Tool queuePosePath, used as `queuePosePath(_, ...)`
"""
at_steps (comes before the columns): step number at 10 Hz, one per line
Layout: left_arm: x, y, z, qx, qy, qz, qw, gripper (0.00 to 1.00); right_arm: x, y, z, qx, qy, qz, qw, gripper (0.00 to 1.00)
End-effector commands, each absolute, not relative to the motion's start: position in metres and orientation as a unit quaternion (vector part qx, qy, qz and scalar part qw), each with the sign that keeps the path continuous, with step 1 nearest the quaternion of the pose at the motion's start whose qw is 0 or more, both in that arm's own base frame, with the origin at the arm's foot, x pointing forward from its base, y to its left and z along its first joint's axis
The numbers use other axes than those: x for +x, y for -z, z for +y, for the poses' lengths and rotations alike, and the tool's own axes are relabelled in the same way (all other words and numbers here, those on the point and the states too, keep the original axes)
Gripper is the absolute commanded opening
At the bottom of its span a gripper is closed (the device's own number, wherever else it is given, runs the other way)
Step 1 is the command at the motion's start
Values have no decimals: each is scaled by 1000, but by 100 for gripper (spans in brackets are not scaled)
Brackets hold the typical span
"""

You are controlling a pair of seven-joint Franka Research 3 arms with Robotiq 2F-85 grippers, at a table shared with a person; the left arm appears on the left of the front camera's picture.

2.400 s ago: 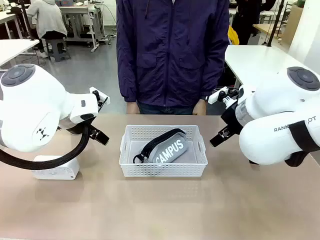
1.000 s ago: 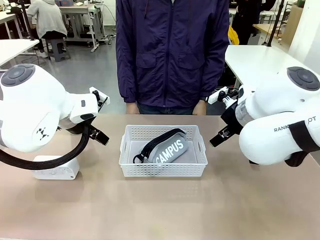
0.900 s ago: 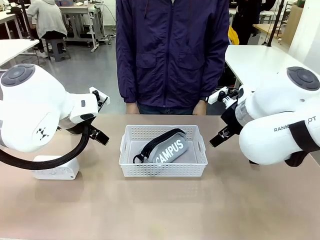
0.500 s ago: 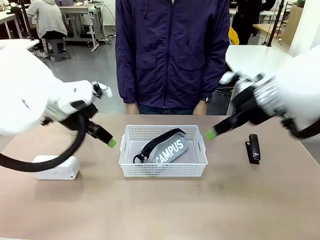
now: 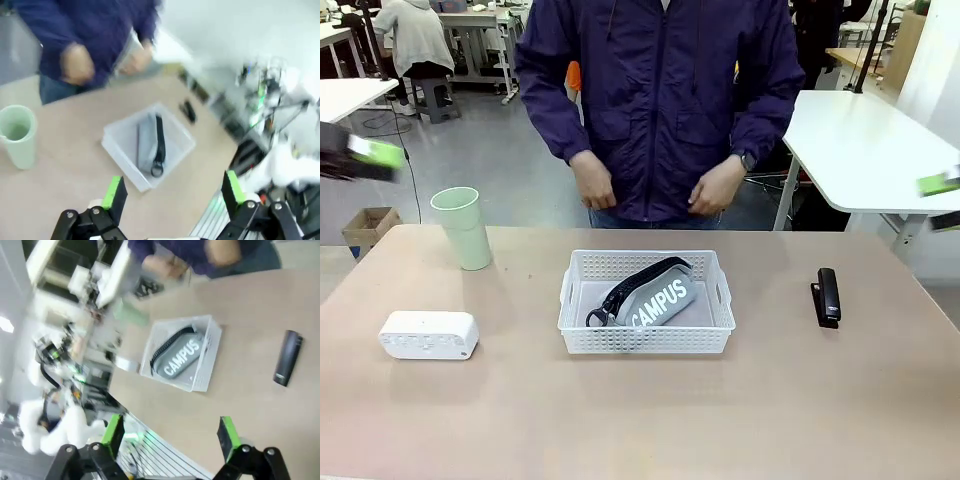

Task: Efficiently arrange items inside the basket to fit them all.
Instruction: Pick up the Digital clock and place it inside the Organizing basket.

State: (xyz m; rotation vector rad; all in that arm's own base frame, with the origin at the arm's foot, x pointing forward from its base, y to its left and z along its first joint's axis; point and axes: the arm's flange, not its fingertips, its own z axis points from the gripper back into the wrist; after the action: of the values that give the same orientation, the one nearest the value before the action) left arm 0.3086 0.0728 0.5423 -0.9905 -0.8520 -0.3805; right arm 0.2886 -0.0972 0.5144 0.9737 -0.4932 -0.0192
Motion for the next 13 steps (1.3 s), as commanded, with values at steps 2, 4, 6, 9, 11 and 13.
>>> queuePosePath(2, 230, -443, 121, -493, 2, -480, 726, 100, 237, -467, -200, 541, 146, -284, 778, 100)
queuePosePath(4, 228, -424, 145, -497, -80, -477, 721, 100, 208, -444, -243, 563, 213, -310, 735, 100)
queuePosePath(6, 237, -400, 161, -488, -121, -442, 743, 100, 202, -424, -257, 576, 236, -321, 713, 100)
queuePosePath(9, 248, -391, 172, -465, -162, -409, 768, 100, 217, -412, -260, 565, 249, -348, 705, 100)
queuePosePath(11, 282, -409, 236, -498, -138, -428, 741, 100, 202, -415, -268, 577, 255, -319, 707, 100)
queuePosePath(13, 282, -409, 236, -498, -138, -428, 741, 100, 202, -415, -268, 577, 255, -319, 707, 100)
